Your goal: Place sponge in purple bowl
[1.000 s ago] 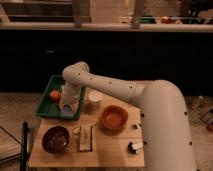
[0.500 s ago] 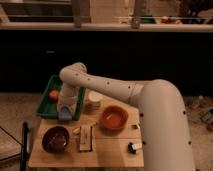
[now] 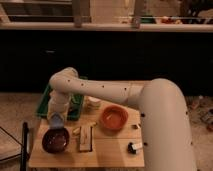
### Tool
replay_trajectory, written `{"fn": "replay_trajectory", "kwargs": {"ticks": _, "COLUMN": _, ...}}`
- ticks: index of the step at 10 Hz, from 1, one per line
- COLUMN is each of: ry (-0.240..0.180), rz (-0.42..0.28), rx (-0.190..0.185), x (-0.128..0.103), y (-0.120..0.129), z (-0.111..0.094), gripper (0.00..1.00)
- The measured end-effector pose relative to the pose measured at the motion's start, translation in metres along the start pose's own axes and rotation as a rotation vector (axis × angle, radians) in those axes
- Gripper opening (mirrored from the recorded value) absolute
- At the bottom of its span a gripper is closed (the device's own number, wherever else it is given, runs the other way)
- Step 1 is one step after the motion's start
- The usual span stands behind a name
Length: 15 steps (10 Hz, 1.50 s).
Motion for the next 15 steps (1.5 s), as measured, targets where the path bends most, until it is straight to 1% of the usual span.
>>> {"fn": "replay_trajectory", "kwargs": {"ticks": 2, "ry": -0.036, "rz": -0.039, "rx": 0.002, "x": -0.016, "y": -0.008, "z": 0.012, "gripper": 0.0}}
{"fn": "replay_trajectory", "kwargs": {"ticks": 4, "ry": -0.075, "rz": -0.057, "rx": -0.01, "x": -0.03, "y": -0.008, "z": 0.023, "gripper": 0.0}}
{"fn": "replay_trajectory", "kwargs": {"ticks": 6, "ry": -0.113, "rz": -0.077, "rx": -0.039, "x": -0.043, "y": -0.007, "z": 0.031, "gripper": 0.0}}
{"fn": "replay_trajectory", "kwargs": {"ticks": 7, "ry": -0.134, "rz": -0.089, "rx": -0.06, "x": -0.052, "y": -0.006, "z": 0.034, "gripper": 0.02}}
{"fn": "replay_trajectory", "kwargs": {"ticks": 8, "ry": -0.149, "rz": -0.097, "rx": -0.078, "x": -0.055, "y": -0.004, "z": 0.036, "gripper": 0.08}}
{"fn": "replay_trajectory", "kwargs": {"ticks": 9, "ry": -0.164, "rz": -0.105, "rx": -0.094, "x": -0.058, "y": -0.003, "z": 0.036, "gripper": 0.17}}
{"fn": "replay_trajectory", "kwargs": {"ticks": 11, "ry": -0.19, "rz": -0.12, "rx": -0.125, "x": -0.061, "y": 0.002, "z": 0.035, "gripper": 0.36}}
{"fn": "replay_trajectory", "kwargs": {"ticks": 13, "ry": -0.216, "rz": -0.141, "rx": -0.156, "x": -0.061, "y": 0.005, "z": 0.033, "gripper": 0.59}}
{"fn": "replay_trajectory", "kwargs": {"ticks": 15, "ry": -0.234, "rz": -0.157, "rx": -0.173, "x": -0.059, "y": 0.005, "z": 0.033, "gripper": 0.75}}
